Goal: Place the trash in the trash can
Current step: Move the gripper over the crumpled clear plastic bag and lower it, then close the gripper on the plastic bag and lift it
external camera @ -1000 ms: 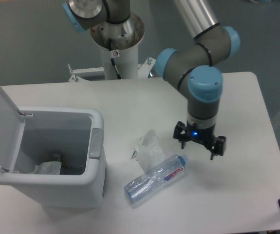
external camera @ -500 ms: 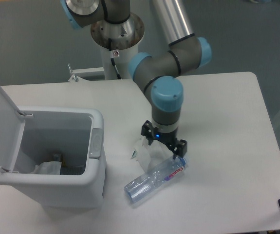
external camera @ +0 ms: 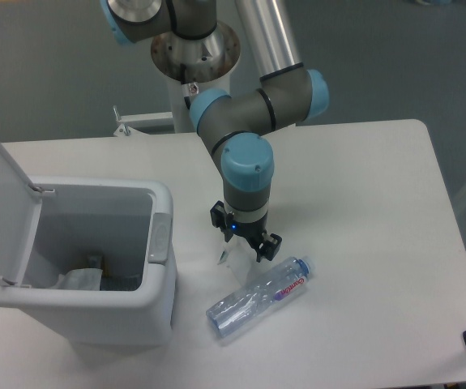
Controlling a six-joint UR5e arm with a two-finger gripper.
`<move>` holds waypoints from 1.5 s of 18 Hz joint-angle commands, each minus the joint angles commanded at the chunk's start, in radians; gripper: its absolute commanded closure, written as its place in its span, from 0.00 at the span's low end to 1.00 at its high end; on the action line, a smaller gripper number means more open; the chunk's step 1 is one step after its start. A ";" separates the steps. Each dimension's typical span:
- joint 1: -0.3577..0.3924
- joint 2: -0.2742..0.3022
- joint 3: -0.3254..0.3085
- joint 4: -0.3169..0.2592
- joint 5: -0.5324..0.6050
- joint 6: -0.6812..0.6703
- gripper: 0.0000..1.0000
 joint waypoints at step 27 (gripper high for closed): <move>0.167 0.100 0.323 -0.167 -0.482 -0.227 1.00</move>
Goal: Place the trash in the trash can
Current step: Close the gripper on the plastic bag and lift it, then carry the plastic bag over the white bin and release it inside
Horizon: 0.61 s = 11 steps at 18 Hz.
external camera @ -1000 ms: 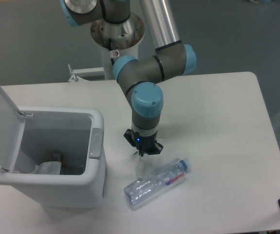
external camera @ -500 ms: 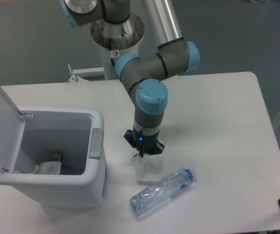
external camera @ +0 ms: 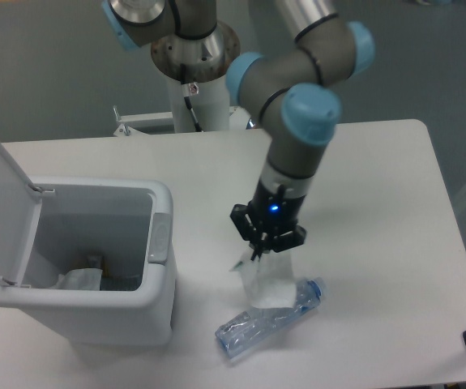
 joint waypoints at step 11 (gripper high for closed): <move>-0.158 0.141 0.118 0.002 -0.103 -0.318 1.00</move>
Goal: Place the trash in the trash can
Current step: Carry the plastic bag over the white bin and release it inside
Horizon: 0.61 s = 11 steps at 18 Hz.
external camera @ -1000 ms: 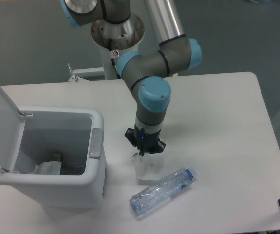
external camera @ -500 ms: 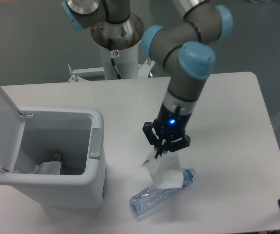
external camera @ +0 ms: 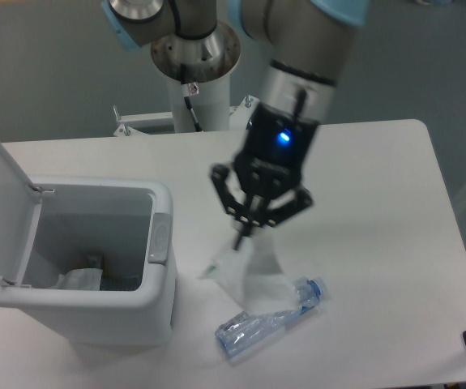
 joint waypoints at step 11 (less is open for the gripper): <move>-0.177 0.028 -0.118 0.026 0.078 0.014 0.34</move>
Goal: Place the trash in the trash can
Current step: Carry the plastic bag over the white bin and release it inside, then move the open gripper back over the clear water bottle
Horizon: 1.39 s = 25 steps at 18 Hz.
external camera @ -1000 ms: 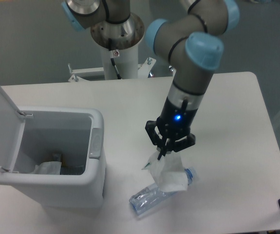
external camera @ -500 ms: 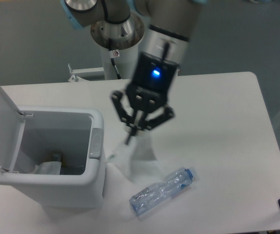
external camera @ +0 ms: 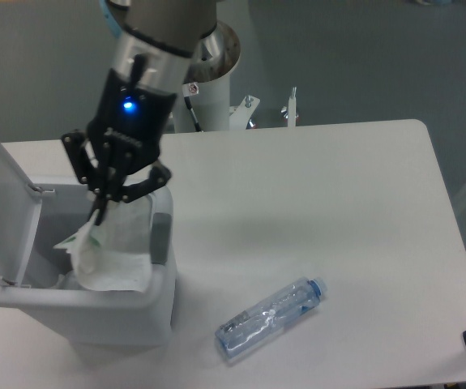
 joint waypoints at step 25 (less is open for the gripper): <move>0.258 -0.419 0.193 0.218 0.074 0.173 0.00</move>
